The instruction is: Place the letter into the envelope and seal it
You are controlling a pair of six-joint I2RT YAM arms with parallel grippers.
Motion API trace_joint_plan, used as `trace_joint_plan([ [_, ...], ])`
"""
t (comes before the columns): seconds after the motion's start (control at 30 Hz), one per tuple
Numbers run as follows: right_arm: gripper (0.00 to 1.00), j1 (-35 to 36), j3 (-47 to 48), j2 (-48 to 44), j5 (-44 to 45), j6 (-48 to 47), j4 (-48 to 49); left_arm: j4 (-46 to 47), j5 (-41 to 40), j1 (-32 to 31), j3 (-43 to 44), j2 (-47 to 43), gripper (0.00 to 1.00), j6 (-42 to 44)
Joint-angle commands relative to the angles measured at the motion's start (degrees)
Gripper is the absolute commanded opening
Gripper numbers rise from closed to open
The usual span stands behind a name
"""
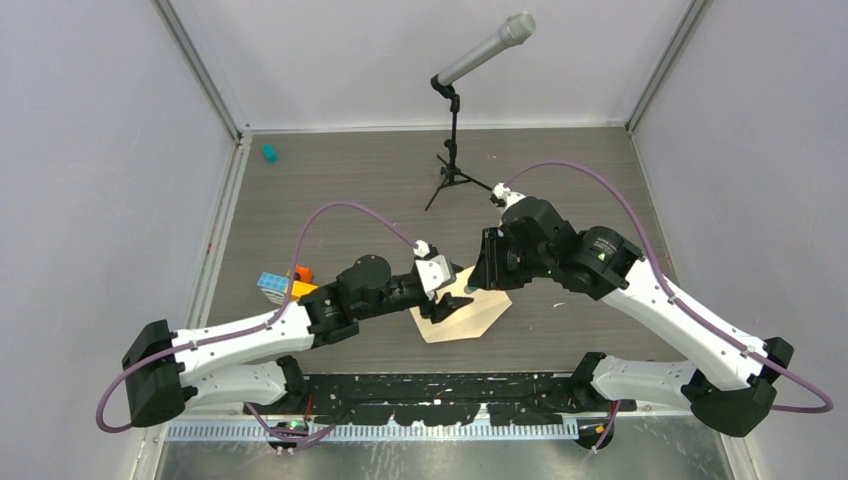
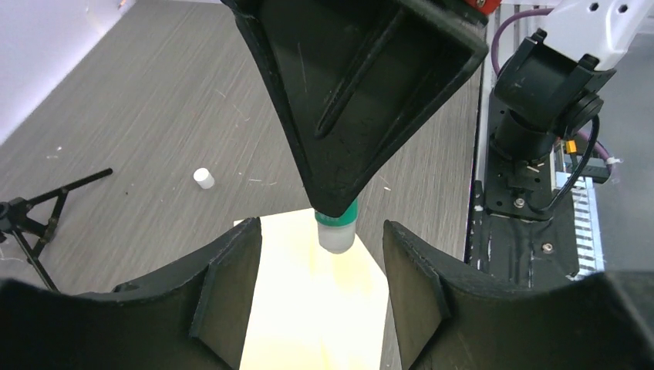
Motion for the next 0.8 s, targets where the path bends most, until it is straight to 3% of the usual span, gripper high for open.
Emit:
trace_joint_plan([
  [0.0, 0.01, 0.85, 3.07, -0.20, -2.67, -0.50, 1.03, 7.97, 2.12, -0.21, -1.28, 0.68, 0.61, 4.21],
  [0.5, 0.01, 1.70, 3.35, 1.23, -2.52, 0.03, 2.90, 15.93, 3.91, -0.21, -3.90, 2.71, 0.53, -0.15],
  [0.77, 0.01, 1.83, 3.16, 1.12, -2.31, 1.21, 4.47, 17.12, 3.69, -0.22, -4.84, 2.81, 0.34, -1.67],
])
